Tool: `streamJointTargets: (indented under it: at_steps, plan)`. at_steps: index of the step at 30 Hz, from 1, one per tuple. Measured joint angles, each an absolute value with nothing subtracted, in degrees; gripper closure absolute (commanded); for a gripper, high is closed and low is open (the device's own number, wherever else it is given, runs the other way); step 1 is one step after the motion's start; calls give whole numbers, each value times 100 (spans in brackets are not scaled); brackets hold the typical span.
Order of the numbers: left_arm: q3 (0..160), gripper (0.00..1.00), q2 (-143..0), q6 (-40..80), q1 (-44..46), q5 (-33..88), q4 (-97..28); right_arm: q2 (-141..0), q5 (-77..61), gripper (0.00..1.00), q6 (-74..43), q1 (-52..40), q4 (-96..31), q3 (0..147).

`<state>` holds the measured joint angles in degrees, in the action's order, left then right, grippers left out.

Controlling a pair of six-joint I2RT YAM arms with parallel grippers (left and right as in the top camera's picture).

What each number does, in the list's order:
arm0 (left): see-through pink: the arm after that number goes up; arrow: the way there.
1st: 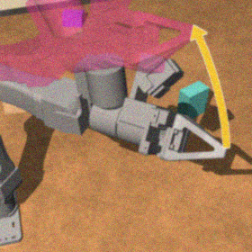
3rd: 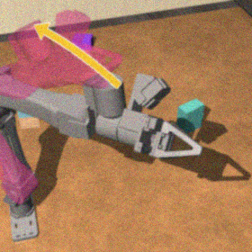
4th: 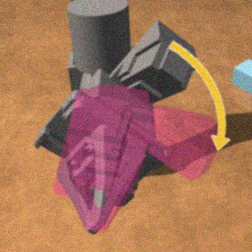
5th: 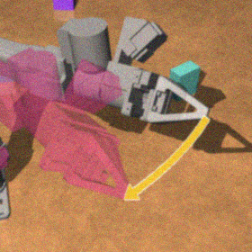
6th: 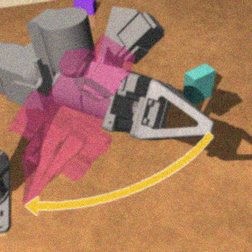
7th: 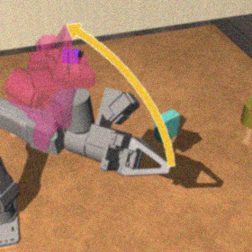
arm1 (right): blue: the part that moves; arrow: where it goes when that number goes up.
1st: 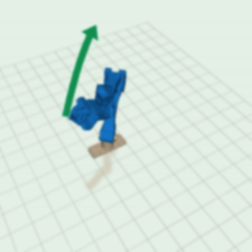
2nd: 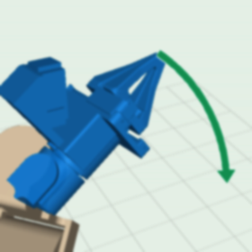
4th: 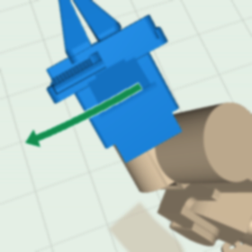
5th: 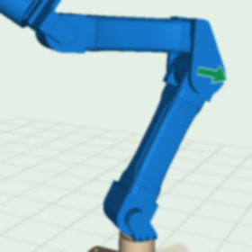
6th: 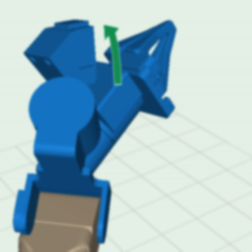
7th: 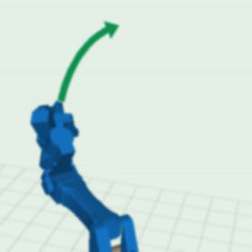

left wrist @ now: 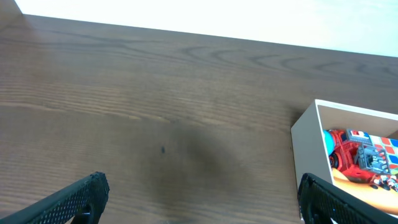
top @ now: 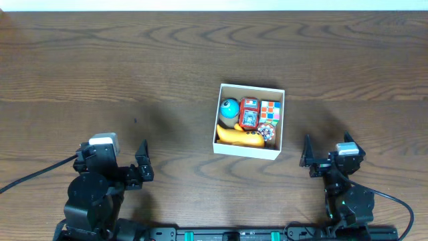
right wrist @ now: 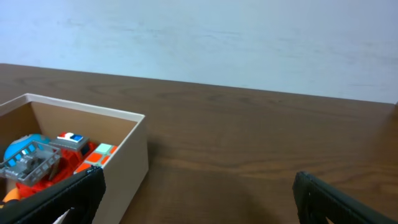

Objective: Pack container

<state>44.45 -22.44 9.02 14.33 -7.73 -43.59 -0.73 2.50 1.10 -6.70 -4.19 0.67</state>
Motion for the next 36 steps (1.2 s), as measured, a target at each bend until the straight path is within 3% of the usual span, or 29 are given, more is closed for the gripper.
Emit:
streamJointTargets:
  at_steps: [36]
  plan:
    - [4403,2,-2134,786,1302,-773,-4668,-73,207,1,117,-670,-421,67]
